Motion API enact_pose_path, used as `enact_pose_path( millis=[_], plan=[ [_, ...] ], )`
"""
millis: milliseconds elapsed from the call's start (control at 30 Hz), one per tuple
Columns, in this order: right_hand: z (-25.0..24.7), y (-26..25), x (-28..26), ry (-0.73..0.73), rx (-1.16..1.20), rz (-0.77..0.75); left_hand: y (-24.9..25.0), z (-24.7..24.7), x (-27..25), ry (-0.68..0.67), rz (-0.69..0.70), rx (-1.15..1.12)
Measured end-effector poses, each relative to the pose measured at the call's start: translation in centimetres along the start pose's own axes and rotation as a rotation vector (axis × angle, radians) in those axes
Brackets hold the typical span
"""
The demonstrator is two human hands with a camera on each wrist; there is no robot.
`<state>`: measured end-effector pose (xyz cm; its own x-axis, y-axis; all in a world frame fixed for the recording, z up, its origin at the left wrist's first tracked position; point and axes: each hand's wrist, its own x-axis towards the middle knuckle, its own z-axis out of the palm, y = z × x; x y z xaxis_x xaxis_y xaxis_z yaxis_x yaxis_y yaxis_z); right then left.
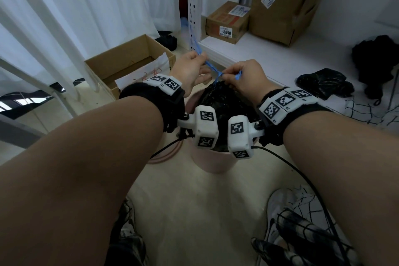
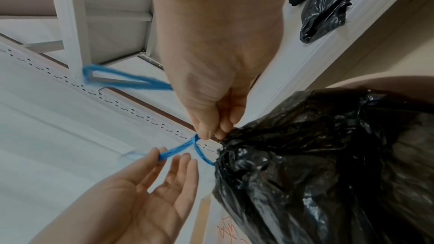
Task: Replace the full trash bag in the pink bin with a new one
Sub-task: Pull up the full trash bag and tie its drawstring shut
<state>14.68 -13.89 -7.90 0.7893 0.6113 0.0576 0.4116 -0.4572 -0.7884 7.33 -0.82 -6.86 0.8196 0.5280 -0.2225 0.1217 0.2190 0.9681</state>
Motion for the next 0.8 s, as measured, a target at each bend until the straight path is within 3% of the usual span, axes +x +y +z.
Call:
enact_pose_path(
  millis=[133,300,400,500,600,733,800],
  plan=[
    [-0.2,0.3,0.3,0.023,-0.176,0.046,0.4,0.1,0.1,0.07,0.007,-0.084],
    [-0.1,-0.6,0.4,0.002,-0.077,0.0,1.4,1.0,0.0,0.043,-0.004,-0.274],
    [0.3,-1.0,0.6,-0.042,-0.051,-0.03,1.6,1.2,0.1,0.012,0.054,-0.14],
    [-0.6,-0.1,0.6,-0.051,-0.288,-0.002,0.8,0.1,0.1,-0.047,0.091,0.061],
    [-1.2,1.4,0.2,-0.081,-0.417,0.106,-0.4,-1.2,0.0,-0.062,0.04,0.12],
    [-0.4,1.4,0.2,0.043,-0.211,0.126,-0.9,-1.4,-0.1,-0.051,0.086,0.237],
    [-0.1,1.1,0.1,0.071,0.01,0.141,-1.0,-1.7,0.0,-0.082,0.111,0.299]
  ],
)
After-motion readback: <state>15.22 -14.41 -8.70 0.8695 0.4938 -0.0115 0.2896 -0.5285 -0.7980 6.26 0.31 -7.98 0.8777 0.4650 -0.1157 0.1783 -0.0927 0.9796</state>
